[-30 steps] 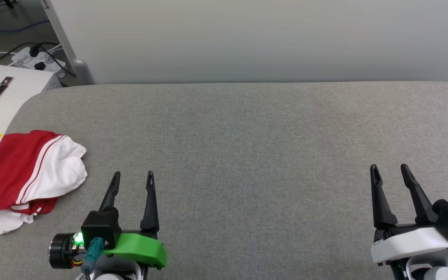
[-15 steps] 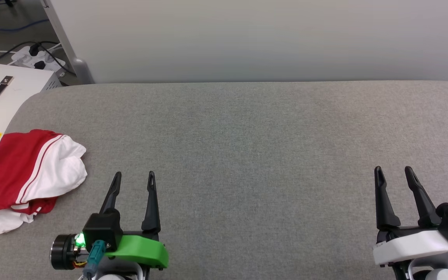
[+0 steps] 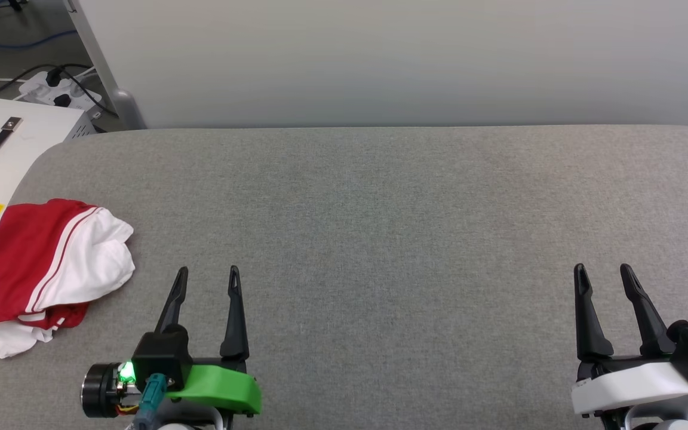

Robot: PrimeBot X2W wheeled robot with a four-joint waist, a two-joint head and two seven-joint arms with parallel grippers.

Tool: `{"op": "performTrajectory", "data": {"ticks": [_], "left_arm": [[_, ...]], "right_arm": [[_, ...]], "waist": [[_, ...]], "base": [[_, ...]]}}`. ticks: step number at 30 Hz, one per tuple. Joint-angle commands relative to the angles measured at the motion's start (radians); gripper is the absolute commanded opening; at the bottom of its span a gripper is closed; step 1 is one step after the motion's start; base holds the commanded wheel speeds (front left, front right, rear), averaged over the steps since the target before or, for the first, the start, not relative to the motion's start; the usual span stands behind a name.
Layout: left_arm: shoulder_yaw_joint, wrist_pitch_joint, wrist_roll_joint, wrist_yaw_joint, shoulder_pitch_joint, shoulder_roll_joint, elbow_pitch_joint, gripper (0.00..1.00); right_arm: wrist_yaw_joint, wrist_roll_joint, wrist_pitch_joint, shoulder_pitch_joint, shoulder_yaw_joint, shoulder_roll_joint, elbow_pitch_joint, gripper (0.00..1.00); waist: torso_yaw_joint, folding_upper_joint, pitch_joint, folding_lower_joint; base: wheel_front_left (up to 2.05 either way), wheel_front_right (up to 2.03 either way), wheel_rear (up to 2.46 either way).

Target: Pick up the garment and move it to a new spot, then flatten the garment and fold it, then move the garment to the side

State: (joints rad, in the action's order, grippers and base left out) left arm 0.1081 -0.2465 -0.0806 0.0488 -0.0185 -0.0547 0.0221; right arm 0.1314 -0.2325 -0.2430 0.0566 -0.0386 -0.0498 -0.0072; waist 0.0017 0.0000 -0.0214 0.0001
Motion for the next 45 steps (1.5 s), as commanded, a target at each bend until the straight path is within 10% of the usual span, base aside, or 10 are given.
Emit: {"op": "performTrajectory", "data": {"ticks": [1, 17, 45], "left_arm": [[0.004, -0.011, -0.003, 0.006, -0.001, 0.004, 0.003, 1.0], [-0.014, -0.015, -0.006, 0.02, 0.004, 0.005, 0.012, 1.0], [-0.115, -0.015, -0.054, 0.018, 0.017, 0.005, 0.007, 1.0]], "right_arm": [[-0.001, 0.002, -0.014, 0.011, 0.001, 0.0, 0.003, 1.0], [-0.001, 0.041, -0.019, 0.015, 0.005, 0.0, 0.0, 1.0], [-0.001, 0.1, -0.019, -0.018, 0.042, 0.0, -0.046, 1.0]], "waist": [[0.001, 0.0, 0.0, -0.0001], [0.034, 0.0, -0.01, -0.0001], [0.319, 0.0, -0.058, -0.0001]], "base": [[0.0, 0.0, 0.0], [0.0, 0.0, 0.0], [0.0, 0.0, 0.0]]}}
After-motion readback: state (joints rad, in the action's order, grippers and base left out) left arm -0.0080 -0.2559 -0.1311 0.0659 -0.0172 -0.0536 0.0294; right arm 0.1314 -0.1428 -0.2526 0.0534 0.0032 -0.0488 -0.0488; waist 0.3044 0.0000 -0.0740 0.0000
